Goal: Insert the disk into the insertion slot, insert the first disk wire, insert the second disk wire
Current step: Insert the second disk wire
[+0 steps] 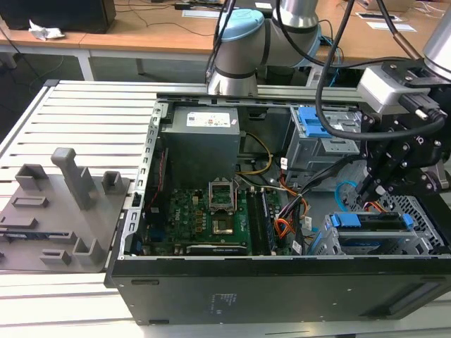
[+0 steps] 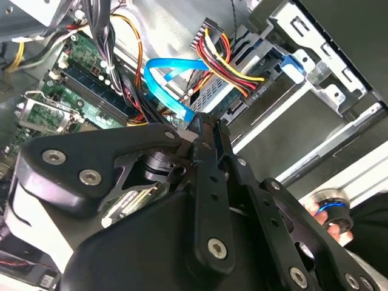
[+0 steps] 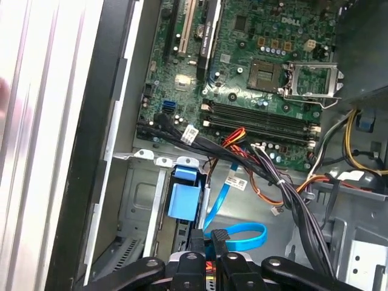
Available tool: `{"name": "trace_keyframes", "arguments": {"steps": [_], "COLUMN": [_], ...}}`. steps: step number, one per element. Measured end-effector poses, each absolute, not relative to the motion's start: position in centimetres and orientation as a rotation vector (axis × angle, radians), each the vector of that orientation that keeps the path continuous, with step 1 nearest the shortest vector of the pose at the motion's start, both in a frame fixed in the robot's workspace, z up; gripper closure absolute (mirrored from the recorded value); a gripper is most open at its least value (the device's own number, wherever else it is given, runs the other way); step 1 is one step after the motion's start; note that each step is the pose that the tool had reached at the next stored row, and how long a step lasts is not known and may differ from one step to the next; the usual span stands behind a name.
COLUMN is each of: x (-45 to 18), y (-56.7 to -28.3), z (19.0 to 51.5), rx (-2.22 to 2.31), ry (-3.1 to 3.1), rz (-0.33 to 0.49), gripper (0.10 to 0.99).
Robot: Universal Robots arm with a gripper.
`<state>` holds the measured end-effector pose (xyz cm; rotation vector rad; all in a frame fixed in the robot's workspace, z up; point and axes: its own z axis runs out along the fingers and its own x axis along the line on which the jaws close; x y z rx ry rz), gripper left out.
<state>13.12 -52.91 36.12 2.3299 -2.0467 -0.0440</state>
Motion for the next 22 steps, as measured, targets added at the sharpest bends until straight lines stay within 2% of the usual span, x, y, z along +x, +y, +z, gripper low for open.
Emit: {"name": "trace_keyframes", "arguments": {"steps": [22], "x": [14.6], "y": [-54.6], "z": [34.3], "rx": [2.201], "ry": [-2.188], "rz": [-0.049], "gripper": [0.922]}}
